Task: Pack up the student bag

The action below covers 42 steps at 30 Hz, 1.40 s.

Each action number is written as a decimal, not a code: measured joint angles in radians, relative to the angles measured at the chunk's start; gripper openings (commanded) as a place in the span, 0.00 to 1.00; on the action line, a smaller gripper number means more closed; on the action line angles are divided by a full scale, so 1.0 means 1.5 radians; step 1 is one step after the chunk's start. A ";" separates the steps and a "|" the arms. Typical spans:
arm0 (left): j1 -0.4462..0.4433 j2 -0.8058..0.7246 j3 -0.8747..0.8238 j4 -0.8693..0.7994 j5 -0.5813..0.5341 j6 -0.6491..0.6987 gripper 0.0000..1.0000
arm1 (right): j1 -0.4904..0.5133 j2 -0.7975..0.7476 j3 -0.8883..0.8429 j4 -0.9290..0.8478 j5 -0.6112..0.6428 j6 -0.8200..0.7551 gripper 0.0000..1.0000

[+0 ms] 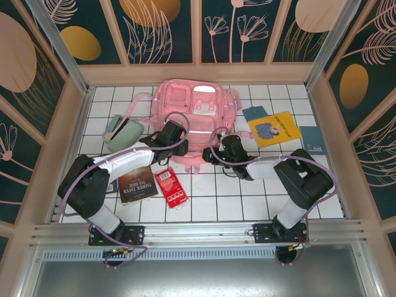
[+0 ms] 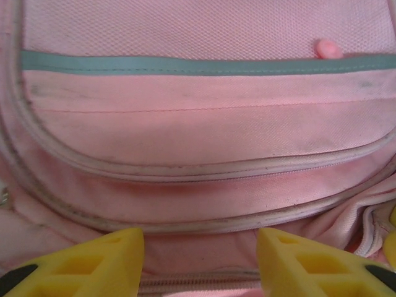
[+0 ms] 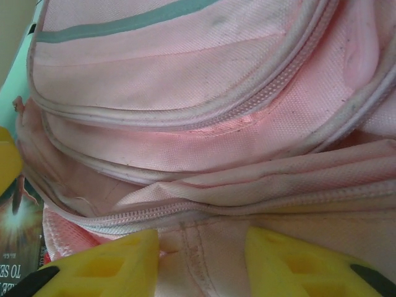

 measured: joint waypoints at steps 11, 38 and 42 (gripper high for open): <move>-0.035 0.115 0.072 -0.001 -0.043 0.018 0.56 | 0.000 -0.001 -0.028 0.046 0.002 0.005 0.41; -0.096 0.182 0.123 0.058 -0.286 0.294 0.70 | -0.031 -0.021 -0.081 0.067 -0.035 0.031 0.42; -0.096 0.196 0.140 0.074 -0.344 0.297 0.73 | -0.031 -0.014 -0.090 0.066 -0.041 0.033 0.42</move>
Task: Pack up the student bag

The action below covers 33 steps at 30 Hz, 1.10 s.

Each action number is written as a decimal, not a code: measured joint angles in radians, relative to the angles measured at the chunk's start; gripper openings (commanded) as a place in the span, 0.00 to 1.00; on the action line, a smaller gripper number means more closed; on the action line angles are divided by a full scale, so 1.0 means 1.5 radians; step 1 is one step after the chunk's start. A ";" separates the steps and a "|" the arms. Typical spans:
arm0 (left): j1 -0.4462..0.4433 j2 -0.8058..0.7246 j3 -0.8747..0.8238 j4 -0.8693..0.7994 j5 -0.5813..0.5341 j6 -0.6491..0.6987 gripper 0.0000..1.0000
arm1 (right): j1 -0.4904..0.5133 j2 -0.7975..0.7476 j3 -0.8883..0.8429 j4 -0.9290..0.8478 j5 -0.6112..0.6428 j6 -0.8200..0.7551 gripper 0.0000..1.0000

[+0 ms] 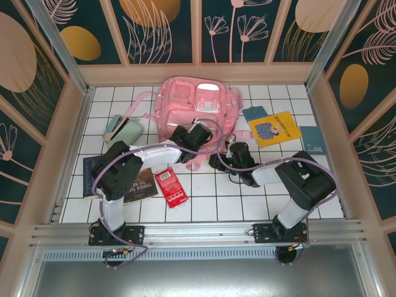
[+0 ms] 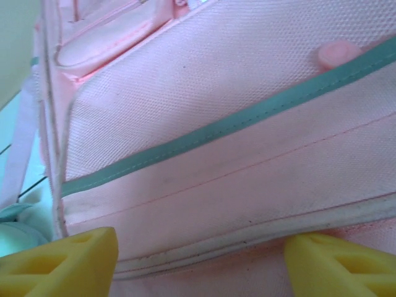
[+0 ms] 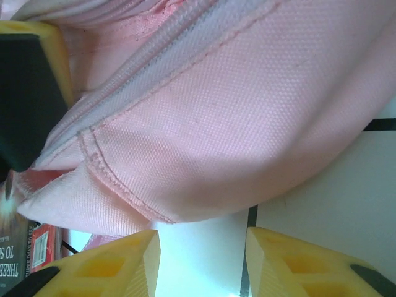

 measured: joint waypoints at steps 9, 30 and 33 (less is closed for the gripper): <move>0.008 0.020 0.043 -0.001 -0.031 0.001 0.69 | 0.000 0.001 0.000 0.001 -0.002 0.001 0.42; 0.009 0.065 0.059 0.021 0.093 0.119 0.00 | 0.001 0.001 0.000 0.001 -0.002 0.001 0.42; 0.009 0.060 0.057 0.025 0.086 0.119 0.00 | 0.001 0.000 0.000 0.001 -0.002 0.001 0.42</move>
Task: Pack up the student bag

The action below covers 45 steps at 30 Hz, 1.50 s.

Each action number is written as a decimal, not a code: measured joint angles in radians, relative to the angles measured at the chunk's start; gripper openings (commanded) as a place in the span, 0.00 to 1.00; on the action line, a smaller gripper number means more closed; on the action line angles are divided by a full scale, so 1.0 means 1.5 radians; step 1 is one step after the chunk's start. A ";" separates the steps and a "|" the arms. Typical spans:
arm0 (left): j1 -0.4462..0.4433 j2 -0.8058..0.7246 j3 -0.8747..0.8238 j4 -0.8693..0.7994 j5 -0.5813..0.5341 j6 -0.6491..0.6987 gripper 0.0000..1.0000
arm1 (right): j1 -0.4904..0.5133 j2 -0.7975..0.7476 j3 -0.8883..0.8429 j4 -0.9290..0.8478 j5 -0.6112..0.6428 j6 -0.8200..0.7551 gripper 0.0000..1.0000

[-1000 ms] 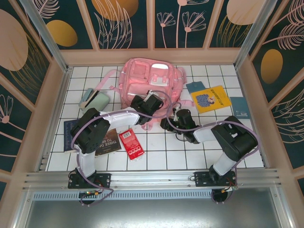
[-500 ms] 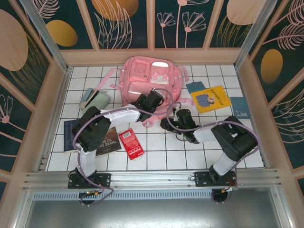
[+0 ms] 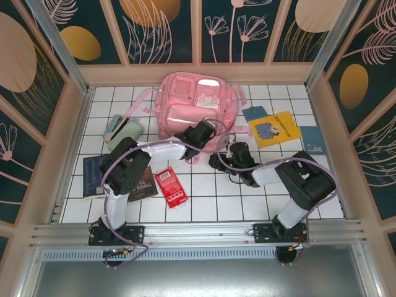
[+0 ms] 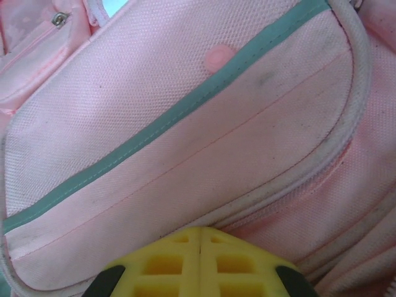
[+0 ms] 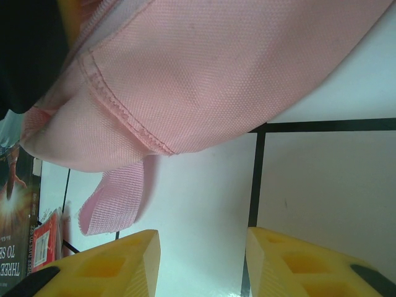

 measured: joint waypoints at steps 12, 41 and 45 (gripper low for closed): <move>0.002 -0.120 0.014 -0.004 -0.033 -0.018 0.00 | 0.000 -0.004 0.000 -0.006 -0.002 0.000 0.42; 0.013 -0.091 -0.100 -0.053 0.253 -0.303 0.31 | -0.051 -0.060 0.079 -0.114 0.053 0.042 0.74; 0.013 -0.105 -0.139 -0.001 0.285 -0.326 0.29 | -0.063 -0.012 0.126 -0.134 0.058 0.055 0.71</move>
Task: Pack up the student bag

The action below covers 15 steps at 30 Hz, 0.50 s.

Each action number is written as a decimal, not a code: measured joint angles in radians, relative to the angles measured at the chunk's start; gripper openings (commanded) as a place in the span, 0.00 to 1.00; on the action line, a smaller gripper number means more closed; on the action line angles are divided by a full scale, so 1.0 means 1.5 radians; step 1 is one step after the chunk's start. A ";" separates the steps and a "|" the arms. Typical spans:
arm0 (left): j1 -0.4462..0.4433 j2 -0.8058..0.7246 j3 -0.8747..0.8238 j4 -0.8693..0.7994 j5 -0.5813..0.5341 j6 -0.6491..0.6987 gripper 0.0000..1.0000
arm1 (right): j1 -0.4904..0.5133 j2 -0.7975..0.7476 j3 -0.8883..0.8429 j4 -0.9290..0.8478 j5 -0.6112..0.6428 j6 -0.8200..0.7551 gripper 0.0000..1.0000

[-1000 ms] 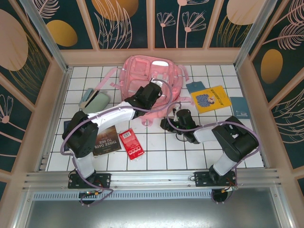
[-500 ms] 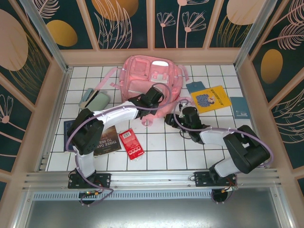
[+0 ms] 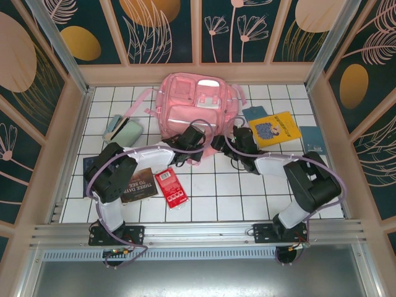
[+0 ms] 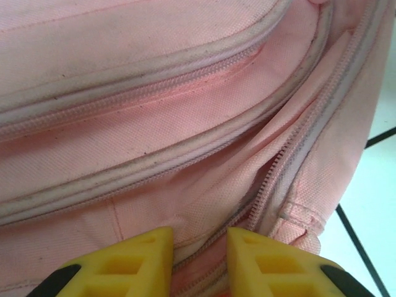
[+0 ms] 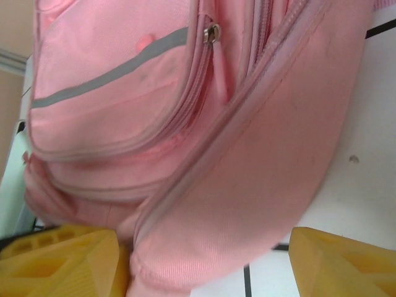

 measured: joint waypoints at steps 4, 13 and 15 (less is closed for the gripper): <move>0.000 -0.011 -0.023 0.029 0.019 -0.014 0.30 | -0.008 0.059 0.037 -0.013 -0.004 0.013 0.62; -0.001 -0.029 -0.008 0.003 0.004 -0.054 0.33 | -0.024 0.087 0.030 0.014 -0.037 0.026 0.09; -0.001 -0.029 0.013 -0.017 -0.007 -0.074 0.33 | -0.024 0.080 0.009 0.037 -0.037 0.028 0.06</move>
